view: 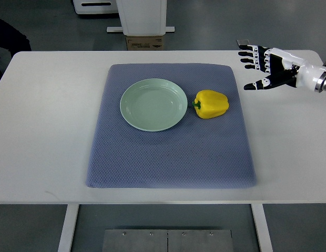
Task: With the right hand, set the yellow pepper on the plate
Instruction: 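Reach the right hand over the mat toward the yellow pepper, then close the right hand's fingers around the yellow pepper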
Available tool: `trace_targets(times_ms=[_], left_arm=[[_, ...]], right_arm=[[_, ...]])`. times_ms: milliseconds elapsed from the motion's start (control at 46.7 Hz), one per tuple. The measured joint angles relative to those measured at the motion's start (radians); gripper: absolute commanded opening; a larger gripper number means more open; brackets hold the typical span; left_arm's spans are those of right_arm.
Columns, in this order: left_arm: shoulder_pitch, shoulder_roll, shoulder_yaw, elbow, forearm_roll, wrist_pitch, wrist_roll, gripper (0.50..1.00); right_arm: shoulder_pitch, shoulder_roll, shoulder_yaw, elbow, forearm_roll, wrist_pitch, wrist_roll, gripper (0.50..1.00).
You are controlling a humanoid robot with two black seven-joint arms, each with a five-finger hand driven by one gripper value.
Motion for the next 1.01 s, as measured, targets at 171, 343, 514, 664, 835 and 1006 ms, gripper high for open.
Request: trace_targets(times_ms=[171, 343, 514, 664, 835, 1006], left_arm=[[0.000, 0.000, 0.000, 0.000, 0.000, 0.000, 0.000, 1.000], [0.000, 0.000, 0.000, 0.000, 0.000, 0.000, 0.000, 1.000], [0.000, 0.000, 0.000, 0.000, 0.000, 0.000, 0.000, 1.000], [0.000, 0.000, 0.000, 0.000, 0.000, 0.000, 0.000, 1.000], [0.000, 0.000, 0.000, 0.000, 0.000, 0.000, 0.000, 1.000], [0.000, 0.000, 0.000, 0.000, 0.000, 0.000, 0.000, 1.000]], right_arm=[[0.104, 0.019, -0.155, 0.026, -0.059, -0.067, -0.001, 1.000], [0.189, 0.084, -0.348, 0.038, -0.073, -0.182, 0.007, 1.000], [0.225, 0.151, -0.475, 0.038, -0.074, -0.264, 0.020, 1.000], [0.239, 0.207, -0.545, 0.037, -0.076, -0.359, 0.013, 1.000], [0.264, 0.247, -0.635, 0.033, -0.076, -0.430, 0.011, 1.000], [0.265, 0.267, -0.672, 0.025, -0.076, -0.458, 0.002, 1.000]])
